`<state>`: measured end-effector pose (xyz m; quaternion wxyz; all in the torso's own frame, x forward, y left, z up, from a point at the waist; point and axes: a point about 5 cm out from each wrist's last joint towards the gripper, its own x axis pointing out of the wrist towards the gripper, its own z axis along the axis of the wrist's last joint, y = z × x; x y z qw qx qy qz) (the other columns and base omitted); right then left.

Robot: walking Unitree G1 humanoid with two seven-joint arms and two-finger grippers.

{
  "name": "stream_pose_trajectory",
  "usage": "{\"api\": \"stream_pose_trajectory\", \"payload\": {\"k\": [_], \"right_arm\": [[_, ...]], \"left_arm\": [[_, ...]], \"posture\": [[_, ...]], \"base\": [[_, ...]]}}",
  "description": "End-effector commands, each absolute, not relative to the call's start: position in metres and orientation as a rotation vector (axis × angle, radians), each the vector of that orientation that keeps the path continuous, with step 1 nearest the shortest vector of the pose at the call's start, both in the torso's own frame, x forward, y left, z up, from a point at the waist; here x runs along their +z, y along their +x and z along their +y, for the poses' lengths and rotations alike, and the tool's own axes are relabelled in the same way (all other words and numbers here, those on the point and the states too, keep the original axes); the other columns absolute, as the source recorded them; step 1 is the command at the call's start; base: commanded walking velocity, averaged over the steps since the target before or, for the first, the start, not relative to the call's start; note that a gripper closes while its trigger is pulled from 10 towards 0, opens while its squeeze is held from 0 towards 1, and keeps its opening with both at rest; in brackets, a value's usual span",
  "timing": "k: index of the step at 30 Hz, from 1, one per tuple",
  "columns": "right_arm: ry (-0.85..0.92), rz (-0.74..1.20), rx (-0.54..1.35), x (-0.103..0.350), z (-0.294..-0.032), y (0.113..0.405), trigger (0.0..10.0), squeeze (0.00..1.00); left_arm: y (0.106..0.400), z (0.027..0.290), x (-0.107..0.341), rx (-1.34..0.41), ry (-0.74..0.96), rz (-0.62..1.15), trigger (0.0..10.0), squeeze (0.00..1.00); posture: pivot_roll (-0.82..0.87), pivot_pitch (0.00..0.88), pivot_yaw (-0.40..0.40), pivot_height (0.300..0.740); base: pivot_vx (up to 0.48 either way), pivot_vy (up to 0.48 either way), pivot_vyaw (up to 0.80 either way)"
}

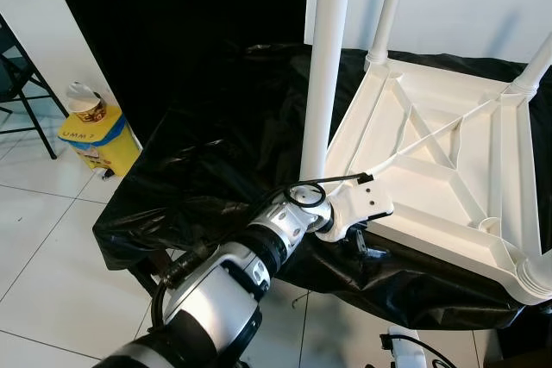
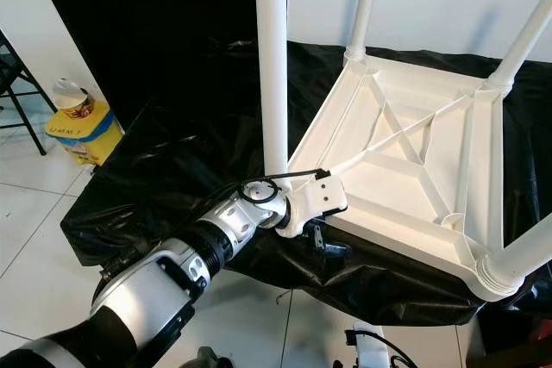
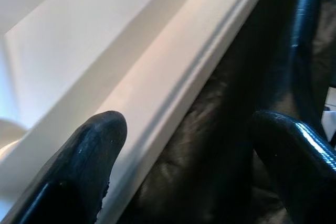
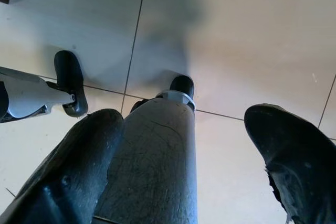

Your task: Building children table

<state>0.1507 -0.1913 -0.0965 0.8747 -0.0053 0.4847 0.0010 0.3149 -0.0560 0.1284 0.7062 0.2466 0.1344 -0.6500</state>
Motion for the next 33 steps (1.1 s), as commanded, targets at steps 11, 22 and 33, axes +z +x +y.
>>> {"api": "stream_pose_trajectory", "payload": {"k": [11,22,33], "right_arm": [[0.011,1.043,-0.011,-0.101,-0.187,0.140,10.0,0.14],[0.037,1.044,-0.052,-0.103,-0.187,0.134,10.0,0.14],[0.031,1.041,-0.040,-0.103,-0.186,0.135,10.0,0.14]], "left_arm": [[0.325,-0.078,0.141,-1.101,0.529,0.188,10.0,0.00],[0.319,-0.080,0.128,-1.116,0.571,0.246,0.0,0.00],[0.325,-0.068,0.122,-1.056,0.602,0.254,0.0,0.00]], "posture": [[-0.01,0.045,0.051,0.740],[-0.06,0.047,0.088,0.740],[-0.04,0.041,0.083,0.740]], "base": [[0.000,0.000,0.00],[0.000,0.000,0.00],[0.000,0.000,0.00]]}}
